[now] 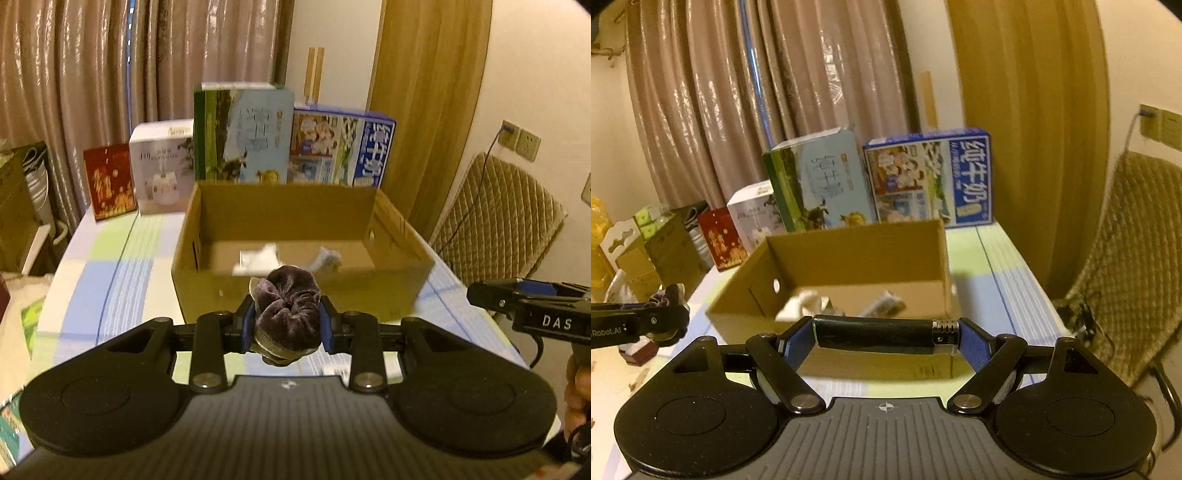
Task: Organize objects
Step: 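Carry the scrunchie and lighter over the cardboard box with both grippers, then open the left gripper to drop the scrunchie while the right gripper releases the lighter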
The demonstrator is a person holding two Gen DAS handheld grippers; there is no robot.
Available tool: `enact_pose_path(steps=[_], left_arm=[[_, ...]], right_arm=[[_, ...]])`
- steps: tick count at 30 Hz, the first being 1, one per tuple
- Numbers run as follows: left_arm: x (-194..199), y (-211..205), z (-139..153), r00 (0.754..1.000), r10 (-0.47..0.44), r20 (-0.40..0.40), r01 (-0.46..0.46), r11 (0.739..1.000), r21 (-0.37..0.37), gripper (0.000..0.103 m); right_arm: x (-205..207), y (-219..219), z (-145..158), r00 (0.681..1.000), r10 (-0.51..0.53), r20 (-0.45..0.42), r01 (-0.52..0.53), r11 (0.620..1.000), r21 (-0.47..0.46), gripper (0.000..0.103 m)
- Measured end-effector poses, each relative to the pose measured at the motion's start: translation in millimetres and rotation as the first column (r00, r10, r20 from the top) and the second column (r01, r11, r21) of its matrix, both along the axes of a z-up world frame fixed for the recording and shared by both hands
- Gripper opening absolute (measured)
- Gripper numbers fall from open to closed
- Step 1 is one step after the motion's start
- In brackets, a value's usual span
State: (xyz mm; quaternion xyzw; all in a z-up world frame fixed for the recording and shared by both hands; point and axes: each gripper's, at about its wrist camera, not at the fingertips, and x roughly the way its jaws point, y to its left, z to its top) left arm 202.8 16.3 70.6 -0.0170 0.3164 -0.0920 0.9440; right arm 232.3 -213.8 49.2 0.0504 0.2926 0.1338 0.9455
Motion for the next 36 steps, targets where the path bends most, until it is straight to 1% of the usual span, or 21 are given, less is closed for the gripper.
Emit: enact_pose_path(steps=[5,6,9,11,16,21,26,27,28,29,30,34,36], left_arm=[[42.8,9.5,20.1,1.000,-0.005,0.007,0.005,1.000,-0.012,0.029],[53.8,12.1,23.5,1.000,-0.005,0.003,0.005,1.000,-0.027,0.029],[81.5,16.0,29.5,1.000,-0.005,-0.006,0.005,0.999,-0.041,0.029],[100.1,16.3,30.3,1.000,-0.006,-0.016,0.005,1.000,-0.031,0.029],[135.3,13.7,22.6,0.999,-0.008,-0.043,0.009,1.000,0.016,0.029],[157.5,12.4,10.5,0.998,-0.015,-0.065,0.016,1.000,0.021,0.029],[173.5,13.1,-0.1,0.997,-0.015,-0.078,0.017,0.999,0.027,0.031],[177.1,14.1,-2.1,0.997,-0.005,-0.079,0.006,1.000,0.021,0.035],[181.8,15.1,-4.6,0.997,0.002,-0.082,-0.001,1.000,0.015,0.044],[185.1,15.8,-6.4,0.997,0.008,-0.083,-0.008,1.000,0.010,0.050],[187.3,16.5,-7.5,0.996,0.014,-0.085,-0.013,1.000,0.008,0.053],[189.4,17.1,-9.4,0.996,0.010,-0.085,-0.009,1.000,0.019,0.053],[188.1,18.0,-10.0,0.997,0.008,-0.083,-0.006,1.000,0.025,0.055]], right_arm=[[45.8,7.6,11.6,1.000,0.018,-0.002,-0.018,1.000,0.011,0.079],[54.3,9.0,12.5,1.000,0.021,-0.008,-0.021,1.000,0.015,0.079],[80.8,13.7,15.0,0.999,0.026,-0.033,-0.025,0.999,0.027,0.079],[96.3,15.6,15.1,0.998,0.025,-0.052,-0.023,0.999,0.037,0.079],[124.5,20.4,9.6,0.996,0.022,-0.087,-0.016,0.998,0.059,0.079],[142.2,23.6,-0.4,0.994,0.018,-0.109,-0.011,0.998,0.063,0.079],[159.3,23.6,-10.5,0.991,-0.007,-0.137,0.019,0.996,0.090,0.079],[162.4,24.8,-12.4,0.990,-0.009,-0.142,0.022,0.996,0.091,0.079],[164.6,26.2,-13.7,0.990,-0.010,-0.144,0.023,0.996,0.090,0.079],[166.5,27.4,-15.1,0.989,-0.010,-0.147,0.023,0.996,0.089,0.079],[168.3,28.7,-16.8,0.989,-0.007,-0.150,0.021,0.996,0.090,0.079],[170.9,31.7,-22.2,0.987,0.000,-0.159,0.014,0.996,0.087,0.079],[172.2,33.0,-24.5,0.986,0.006,-0.166,0.008,0.996,0.084,0.079]])
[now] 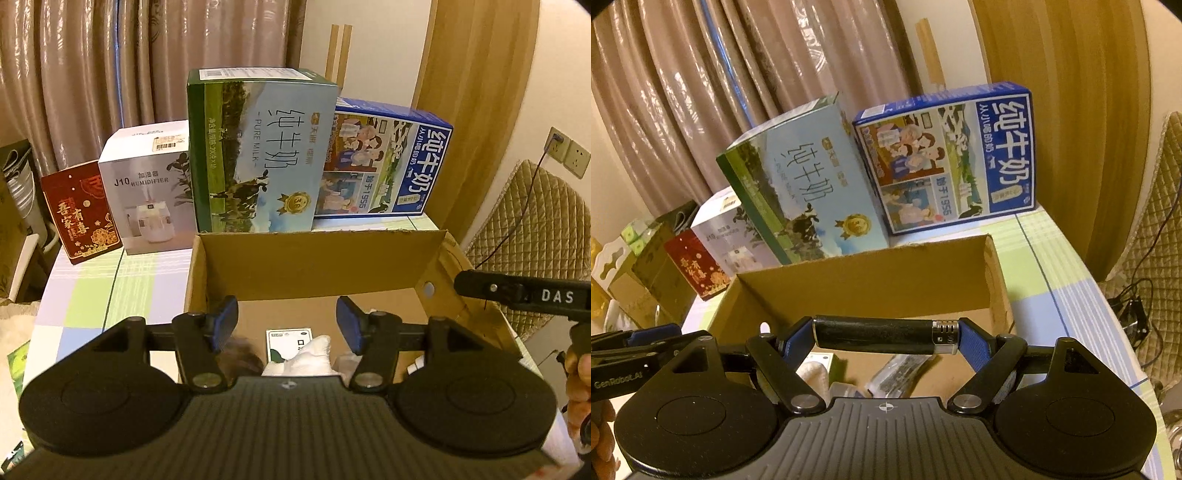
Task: Organize objects
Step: 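Open the left gripper to drop the scrunchie while the right gripper releases the lighter, then withdraw both grippers from the box back over the table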
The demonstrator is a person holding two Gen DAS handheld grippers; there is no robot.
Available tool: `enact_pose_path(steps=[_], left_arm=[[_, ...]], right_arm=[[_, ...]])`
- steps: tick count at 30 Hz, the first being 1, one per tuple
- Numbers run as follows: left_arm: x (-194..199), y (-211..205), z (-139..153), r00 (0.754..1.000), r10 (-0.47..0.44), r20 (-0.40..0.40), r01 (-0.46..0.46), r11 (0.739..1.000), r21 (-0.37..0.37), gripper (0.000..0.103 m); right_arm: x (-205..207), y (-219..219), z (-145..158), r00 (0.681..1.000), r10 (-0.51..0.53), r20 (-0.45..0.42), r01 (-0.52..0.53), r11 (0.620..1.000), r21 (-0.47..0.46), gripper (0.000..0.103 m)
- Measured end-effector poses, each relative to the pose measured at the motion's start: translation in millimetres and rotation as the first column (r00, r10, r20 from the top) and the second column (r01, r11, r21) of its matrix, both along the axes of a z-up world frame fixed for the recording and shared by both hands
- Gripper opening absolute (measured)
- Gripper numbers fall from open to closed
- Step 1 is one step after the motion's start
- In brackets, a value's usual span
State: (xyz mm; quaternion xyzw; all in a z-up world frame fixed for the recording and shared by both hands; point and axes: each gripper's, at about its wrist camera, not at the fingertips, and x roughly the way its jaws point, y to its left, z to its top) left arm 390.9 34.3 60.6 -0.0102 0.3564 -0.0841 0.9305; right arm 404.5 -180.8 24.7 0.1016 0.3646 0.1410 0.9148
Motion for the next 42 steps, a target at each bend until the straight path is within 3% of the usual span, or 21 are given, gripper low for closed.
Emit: enact_pose_path(steps=[4,5,6,9,12,16,23,33,38,42], left_arm=[[-3.4,2.7,-0.7,1.000,-0.001,0.002,0.001,1.000,0.008,0.058],[-4.2,3.6,-0.7,1.000,0.000,0.002,0.000,1.000,0.007,0.058],[-5.6,4.8,-0.6,1.000,0.000,0.003,0.000,1.000,0.005,0.058],[-12.4,6.7,1.8,1.000,0.004,0.008,-0.004,1.000,0.003,0.061],[-27.9,9.1,5.6,1.000,0.005,0.031,-0.005,1.000,-0.010,0.071],[-48.6,11.8,5.3,0.999,0.014,0.042,-0.013,1.000,-0.017,0.074],[-91.3,16.1,4.1,0.998,0.040,0.051,-0.038,0.999,-0.030,0.078],[-163.9,27.9,10.6,0.990,0.119,0.075,-0.117,0.993,-0.032,0.091],[-208.9,27.2,9.0,0.980,0.166,0.112,-0.172,0.984,0.039,0.099],[-237.9,28.0,6.6,0.978,0.176,0.109,-0.182,0.983,0.040,0.102]], right_arm=[[6.8,2.9,-5.4,1.000,0.025,-0.016,-0.025,1.000,0.018,0.083],[8.7,1.2,-7.0,0.999,0.032,-0.010,-0.031,0.999,0.044,0.096],[9.2,-1.7,-7.7,1.000,0.031,-0.001,-0.031,0.997,0.067,0.101],[6.3,-8.0,-5.0,1.000,0.011,0.019,-0.012,0.998,0.064,0.101],[-1.8,-15.5,-2.3,1.000,0.007,0.022,-0.008,0.998,0.065,0.101],[-25.8,-24.8,1.6,0.999,0.007,0.035,-0.008,0.998,0.055,0.101],[-88.0,-38.0,9.0,0.999,0.011,0.044,-0.014,0.998,0.060,0.101],[-187.8,-48.6,2.3,0.999,0.008,0.035,-0.010,0.998,0.060,0.101],[-229.4,-50.2,-5.7,1.000,-0.006,0.027,0.005,0.998,0.059,0.101],[-252.5,-53.7,-11.8,1.000,-0.009,0.012,0.009,0.998,0.054,0.101]])
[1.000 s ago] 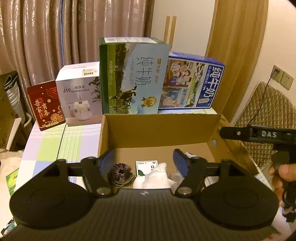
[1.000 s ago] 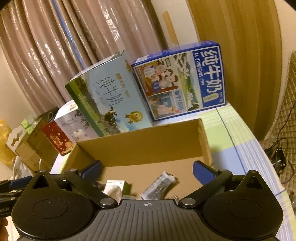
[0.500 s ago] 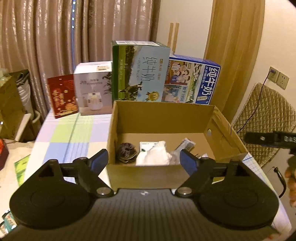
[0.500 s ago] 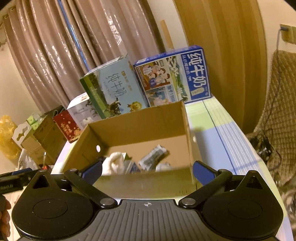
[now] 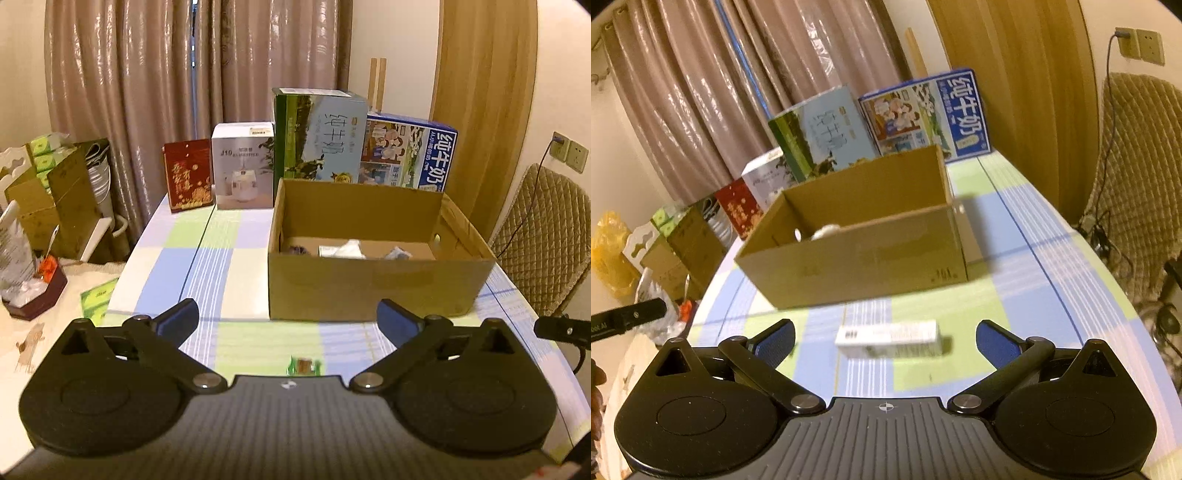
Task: Organize objects
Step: 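Withdraw both grippers from the box back over the table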
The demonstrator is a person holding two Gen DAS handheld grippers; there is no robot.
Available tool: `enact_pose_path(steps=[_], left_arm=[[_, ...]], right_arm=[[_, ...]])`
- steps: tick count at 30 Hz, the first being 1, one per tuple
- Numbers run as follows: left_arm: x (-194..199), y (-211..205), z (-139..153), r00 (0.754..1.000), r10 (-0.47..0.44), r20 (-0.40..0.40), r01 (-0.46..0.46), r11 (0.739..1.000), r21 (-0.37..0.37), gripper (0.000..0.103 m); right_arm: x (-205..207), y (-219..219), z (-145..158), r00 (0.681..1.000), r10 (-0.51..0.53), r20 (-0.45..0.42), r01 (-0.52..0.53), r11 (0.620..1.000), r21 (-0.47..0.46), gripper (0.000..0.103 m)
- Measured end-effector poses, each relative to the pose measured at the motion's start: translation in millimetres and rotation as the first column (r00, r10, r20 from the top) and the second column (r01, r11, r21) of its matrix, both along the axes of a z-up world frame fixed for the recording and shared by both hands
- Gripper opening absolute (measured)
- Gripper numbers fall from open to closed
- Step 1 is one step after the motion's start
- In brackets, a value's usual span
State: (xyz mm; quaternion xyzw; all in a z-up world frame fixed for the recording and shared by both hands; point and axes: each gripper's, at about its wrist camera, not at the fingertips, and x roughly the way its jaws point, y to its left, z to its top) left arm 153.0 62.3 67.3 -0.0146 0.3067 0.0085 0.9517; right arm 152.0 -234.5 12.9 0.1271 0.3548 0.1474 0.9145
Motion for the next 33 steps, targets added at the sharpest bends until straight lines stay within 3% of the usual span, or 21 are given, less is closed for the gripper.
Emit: enact_pose_path(steps=[14,28,33], left_arm=[[-56.2,-13.7,-24.2,0.997,-0.024,-0.068,0.025,1.000,0.016,0.102],[-62.4,-35.7,-51.7,0.984,-0.095,-0.148,0.101,0.994,0.033,0.102],[-56.8,-38.0,-55.6,0.979,-0.122,-0.163,0.128,0.991,0.029,0.102]], right_arm=[[-42.2,-9.7,-14.4,0.998,0.066,0.015,-0.065,0.994,-0.087,0.101],[-41.4,-16.7,-24.2,0.995,0.096,-0.024,-0.098,0.991,-0.095,0.101],[-30.7,-5.9,-27.3,0.986,0.165,-0.024,-0.167,0.972,-0.167,0.101]])
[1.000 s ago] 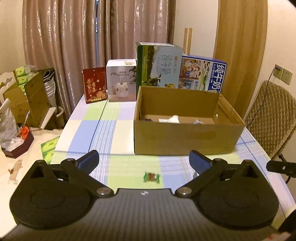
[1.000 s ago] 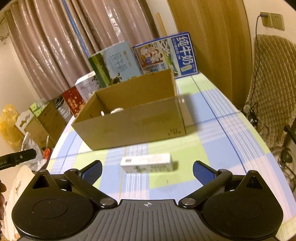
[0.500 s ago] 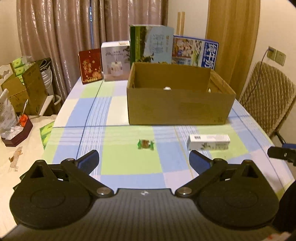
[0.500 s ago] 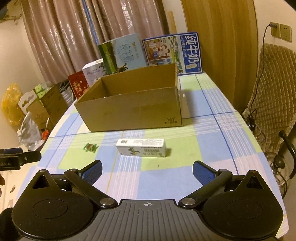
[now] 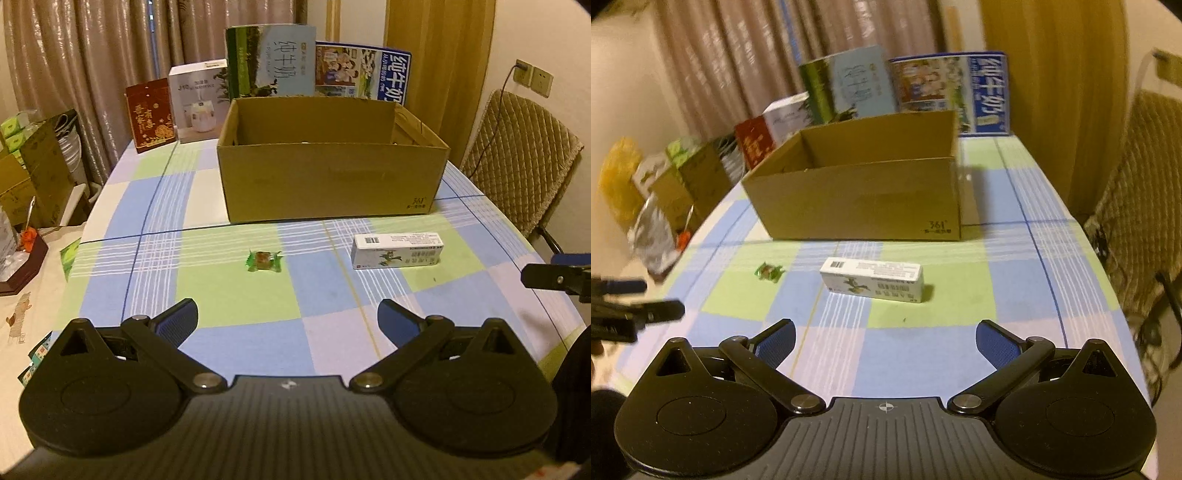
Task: Organize objects
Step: 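Withdraw both grippers from the box back over the table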
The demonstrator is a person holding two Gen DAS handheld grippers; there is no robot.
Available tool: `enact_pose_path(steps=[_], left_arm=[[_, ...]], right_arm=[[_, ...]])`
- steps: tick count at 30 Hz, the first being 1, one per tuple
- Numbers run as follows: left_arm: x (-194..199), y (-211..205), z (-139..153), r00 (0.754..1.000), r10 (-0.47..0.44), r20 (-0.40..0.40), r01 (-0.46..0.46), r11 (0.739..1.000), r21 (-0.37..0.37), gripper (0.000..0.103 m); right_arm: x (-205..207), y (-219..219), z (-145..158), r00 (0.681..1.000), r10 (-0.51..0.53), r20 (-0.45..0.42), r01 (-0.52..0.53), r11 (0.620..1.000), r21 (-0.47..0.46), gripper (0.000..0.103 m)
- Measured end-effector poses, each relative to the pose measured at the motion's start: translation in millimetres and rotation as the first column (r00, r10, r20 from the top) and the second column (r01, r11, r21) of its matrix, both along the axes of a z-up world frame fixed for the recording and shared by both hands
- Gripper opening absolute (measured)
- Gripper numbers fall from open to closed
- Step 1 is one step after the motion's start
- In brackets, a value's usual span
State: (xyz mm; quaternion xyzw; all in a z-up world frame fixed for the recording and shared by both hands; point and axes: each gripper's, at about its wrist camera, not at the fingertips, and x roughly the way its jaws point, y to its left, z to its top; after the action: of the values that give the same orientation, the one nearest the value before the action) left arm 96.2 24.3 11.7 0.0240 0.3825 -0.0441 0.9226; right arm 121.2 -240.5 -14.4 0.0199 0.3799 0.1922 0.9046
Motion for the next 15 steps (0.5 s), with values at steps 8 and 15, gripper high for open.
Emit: enact_pose_path(steps=[8,15], left_arm=[[18.1,0.8,-3.0,0.999,-0.050,-0.014,0.051,0.999,0.012,0.102],[49.0,3.1,-9.2,0.996,-0.091,-0.020,0.092,0.995,0.047,0.102]], right_arm=[[33.1,20.5,-6.1,0.990,0.139,0.026,-0.134,0.981,-0.138,0.100],[79.1,54.7,-24.1,0.941,0.337,-0.017,-0.323,0.886,-0.334,0.094]])
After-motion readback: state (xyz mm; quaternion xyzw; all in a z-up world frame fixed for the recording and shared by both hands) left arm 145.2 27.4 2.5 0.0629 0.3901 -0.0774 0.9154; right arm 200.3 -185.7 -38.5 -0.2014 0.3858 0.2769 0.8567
